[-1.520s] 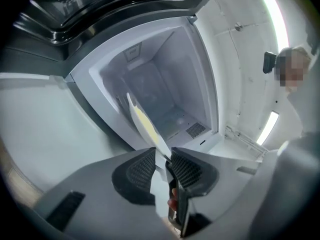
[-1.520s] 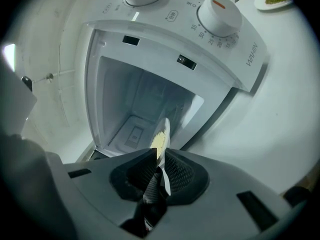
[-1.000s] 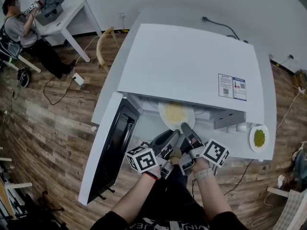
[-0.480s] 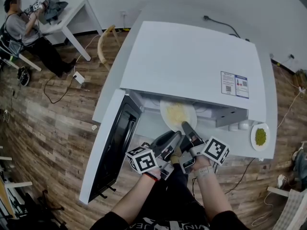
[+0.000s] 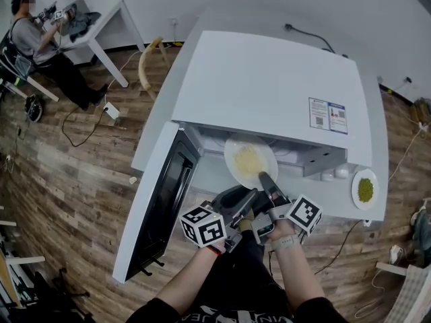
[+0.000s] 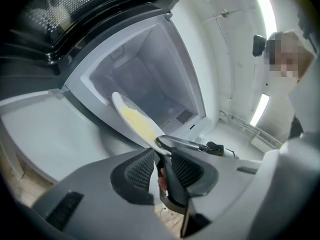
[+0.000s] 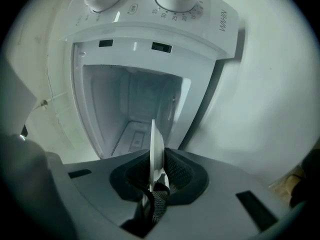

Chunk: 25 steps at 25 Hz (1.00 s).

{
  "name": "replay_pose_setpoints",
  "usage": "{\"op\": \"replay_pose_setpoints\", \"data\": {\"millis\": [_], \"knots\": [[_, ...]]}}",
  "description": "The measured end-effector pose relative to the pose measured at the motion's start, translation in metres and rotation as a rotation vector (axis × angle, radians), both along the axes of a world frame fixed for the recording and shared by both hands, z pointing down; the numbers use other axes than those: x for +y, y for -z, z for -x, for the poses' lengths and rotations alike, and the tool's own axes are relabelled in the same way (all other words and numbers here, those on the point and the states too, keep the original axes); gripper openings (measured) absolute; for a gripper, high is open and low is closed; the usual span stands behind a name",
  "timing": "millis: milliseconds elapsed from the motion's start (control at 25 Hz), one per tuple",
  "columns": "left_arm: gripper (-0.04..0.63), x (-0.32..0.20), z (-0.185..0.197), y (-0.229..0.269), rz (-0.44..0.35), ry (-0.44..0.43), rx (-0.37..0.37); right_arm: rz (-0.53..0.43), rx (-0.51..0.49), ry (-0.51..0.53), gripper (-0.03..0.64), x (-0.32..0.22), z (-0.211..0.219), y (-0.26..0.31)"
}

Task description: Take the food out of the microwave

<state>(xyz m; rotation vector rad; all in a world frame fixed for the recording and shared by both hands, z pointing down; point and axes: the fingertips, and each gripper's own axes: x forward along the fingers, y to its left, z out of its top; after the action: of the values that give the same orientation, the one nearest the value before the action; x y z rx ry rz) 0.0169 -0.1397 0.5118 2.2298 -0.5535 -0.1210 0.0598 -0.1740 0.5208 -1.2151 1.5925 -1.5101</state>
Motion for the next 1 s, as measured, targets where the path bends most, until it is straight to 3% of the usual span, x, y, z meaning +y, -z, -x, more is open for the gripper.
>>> {"op": "replay_pose_setpoints", "data": {"millis": [360,600,1000], "knots": [[0.106,0.017,0.004,0.003,-0.095,-0.059,-0.118,-0.005,-0.065,-0.049,0.061,0.016,0.002,0.003],[0.114,0.028,0.009,0.007,-0.22,-0.089,-0.23,-0.027,-0.084,-0.081,0.061,0.029,-0.002,0.009],[0.106,0.041,0.02,0.02,-0.305,-0.049,-0.276,-0.057,-0.117,-0.12,0.061,0.052,-0.009,0.026]]}}
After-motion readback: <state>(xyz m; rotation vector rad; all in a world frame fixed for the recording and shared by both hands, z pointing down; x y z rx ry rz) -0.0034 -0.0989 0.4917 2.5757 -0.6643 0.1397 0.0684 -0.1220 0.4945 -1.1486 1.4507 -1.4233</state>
